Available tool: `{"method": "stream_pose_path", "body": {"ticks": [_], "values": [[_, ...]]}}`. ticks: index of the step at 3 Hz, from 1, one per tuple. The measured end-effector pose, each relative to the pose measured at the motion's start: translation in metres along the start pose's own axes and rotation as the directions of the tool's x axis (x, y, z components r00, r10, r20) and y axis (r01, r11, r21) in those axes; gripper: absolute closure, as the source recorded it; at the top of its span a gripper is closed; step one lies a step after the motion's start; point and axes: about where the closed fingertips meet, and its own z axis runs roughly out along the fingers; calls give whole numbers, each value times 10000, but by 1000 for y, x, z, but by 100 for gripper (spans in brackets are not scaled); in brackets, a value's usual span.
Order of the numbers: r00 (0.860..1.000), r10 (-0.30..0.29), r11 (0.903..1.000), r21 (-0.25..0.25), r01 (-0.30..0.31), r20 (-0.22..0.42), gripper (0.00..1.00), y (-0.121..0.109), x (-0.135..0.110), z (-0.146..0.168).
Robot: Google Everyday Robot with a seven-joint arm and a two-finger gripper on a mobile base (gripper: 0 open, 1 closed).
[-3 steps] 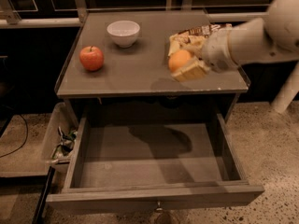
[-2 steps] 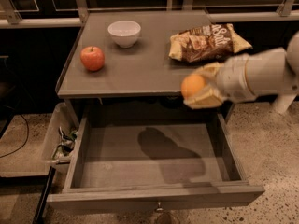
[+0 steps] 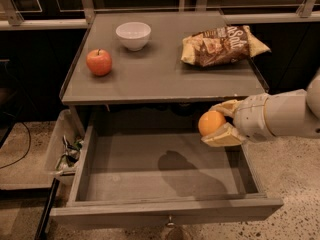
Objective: Place orange into top drawer
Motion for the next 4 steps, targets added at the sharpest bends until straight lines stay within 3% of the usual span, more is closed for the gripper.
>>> {"method": "stream_pose_path", "body": {"ticks": [1, 2, 3, 4], "values": [[10000, 32, 10000, -41, -32, -55, 100, 3, 2, 7], [9905, 1154, 9909, -611, -1201, -753, 100, 28, 50, 68], [9801, 1647, 9802, -924, -1752, -1112, 100, 43, 86, 118], [9788, 1565, 9790, -1105, -1714, -1322, 100, 46, 109, 163]]}}
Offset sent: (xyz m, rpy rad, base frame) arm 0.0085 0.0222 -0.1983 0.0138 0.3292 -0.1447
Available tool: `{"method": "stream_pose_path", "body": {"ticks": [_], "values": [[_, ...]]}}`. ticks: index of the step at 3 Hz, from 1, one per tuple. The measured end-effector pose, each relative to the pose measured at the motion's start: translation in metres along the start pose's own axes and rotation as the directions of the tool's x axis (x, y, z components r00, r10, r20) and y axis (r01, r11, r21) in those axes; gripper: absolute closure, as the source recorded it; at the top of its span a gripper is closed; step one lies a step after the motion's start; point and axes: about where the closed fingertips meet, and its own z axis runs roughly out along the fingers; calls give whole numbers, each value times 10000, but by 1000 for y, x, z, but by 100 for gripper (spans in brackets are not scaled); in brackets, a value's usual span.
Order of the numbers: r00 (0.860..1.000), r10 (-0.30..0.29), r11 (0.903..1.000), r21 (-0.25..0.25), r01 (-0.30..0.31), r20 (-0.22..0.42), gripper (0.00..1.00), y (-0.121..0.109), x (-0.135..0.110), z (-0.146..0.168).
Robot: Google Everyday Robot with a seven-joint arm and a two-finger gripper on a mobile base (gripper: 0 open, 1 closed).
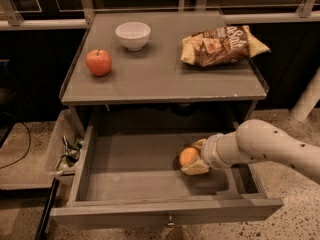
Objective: Place orange into top drawer
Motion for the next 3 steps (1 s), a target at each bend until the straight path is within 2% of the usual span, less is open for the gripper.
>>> {"method": "stream_pose_path", "body": {"ticks": [1, 2, 3], "values": [[9997, -235, 9997, -115, 235, -6, 100, -5, -2, 34], [9996, -272, 9995, -150, 272, 2, 81, -4, -2, 37], [9996, -272, 9995, -150, 272, 2, 58, -4, -2, 37]]}}
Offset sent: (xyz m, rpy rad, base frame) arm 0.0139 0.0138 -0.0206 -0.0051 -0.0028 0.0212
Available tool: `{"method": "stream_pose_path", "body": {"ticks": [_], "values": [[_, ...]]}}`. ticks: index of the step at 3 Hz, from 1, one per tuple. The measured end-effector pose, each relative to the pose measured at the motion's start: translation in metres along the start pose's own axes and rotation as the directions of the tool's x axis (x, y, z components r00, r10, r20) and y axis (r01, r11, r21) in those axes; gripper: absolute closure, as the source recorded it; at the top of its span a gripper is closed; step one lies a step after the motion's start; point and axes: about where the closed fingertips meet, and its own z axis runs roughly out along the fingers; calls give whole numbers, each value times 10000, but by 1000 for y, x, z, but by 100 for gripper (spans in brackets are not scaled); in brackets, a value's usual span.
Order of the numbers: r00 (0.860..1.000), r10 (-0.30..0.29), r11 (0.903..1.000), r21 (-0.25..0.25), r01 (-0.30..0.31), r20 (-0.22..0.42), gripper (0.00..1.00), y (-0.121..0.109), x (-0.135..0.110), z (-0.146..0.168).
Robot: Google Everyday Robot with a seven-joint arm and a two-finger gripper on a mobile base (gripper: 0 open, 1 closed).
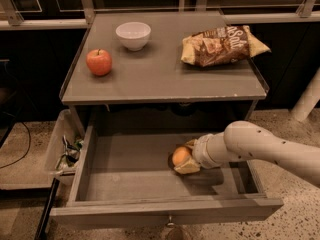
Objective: Place orange into top drawer
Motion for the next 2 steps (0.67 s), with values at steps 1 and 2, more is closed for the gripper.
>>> {"method": "stream_pose_path", "body": {"ticks": [1, 2], "values": [[10000, 0, 10000, 0, 0, 0, 37, 0, 0, 0], [10000, -1, 10000, -1, 1, 0, 13, 0, 0, 0]]}}
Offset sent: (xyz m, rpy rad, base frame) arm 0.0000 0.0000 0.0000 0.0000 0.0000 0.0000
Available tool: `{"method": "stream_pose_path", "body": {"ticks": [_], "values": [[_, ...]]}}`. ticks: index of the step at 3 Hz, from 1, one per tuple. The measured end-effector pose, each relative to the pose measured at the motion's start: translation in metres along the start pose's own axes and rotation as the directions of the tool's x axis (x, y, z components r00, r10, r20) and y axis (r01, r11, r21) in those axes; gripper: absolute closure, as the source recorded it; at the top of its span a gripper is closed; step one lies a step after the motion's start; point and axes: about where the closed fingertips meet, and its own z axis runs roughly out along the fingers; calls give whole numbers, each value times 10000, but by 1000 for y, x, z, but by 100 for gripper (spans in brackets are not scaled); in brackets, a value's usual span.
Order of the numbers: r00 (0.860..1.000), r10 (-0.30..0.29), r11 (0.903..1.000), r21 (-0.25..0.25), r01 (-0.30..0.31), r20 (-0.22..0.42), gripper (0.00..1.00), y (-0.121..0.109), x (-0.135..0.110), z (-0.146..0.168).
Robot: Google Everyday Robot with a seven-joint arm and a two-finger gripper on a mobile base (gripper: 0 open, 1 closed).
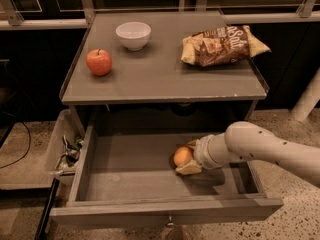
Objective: Place orange into top drawer
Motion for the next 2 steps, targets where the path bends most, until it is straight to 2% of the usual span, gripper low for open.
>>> {"method": "stream_pose_path", "body": {"ticks": [1, 2], "values": [[10000, -5, 10000, -7, 5, -6, 0, 0, 0, 0], [9999, -139, 9999, 4, 139, 87, 0, 0, -3, -13]]}}
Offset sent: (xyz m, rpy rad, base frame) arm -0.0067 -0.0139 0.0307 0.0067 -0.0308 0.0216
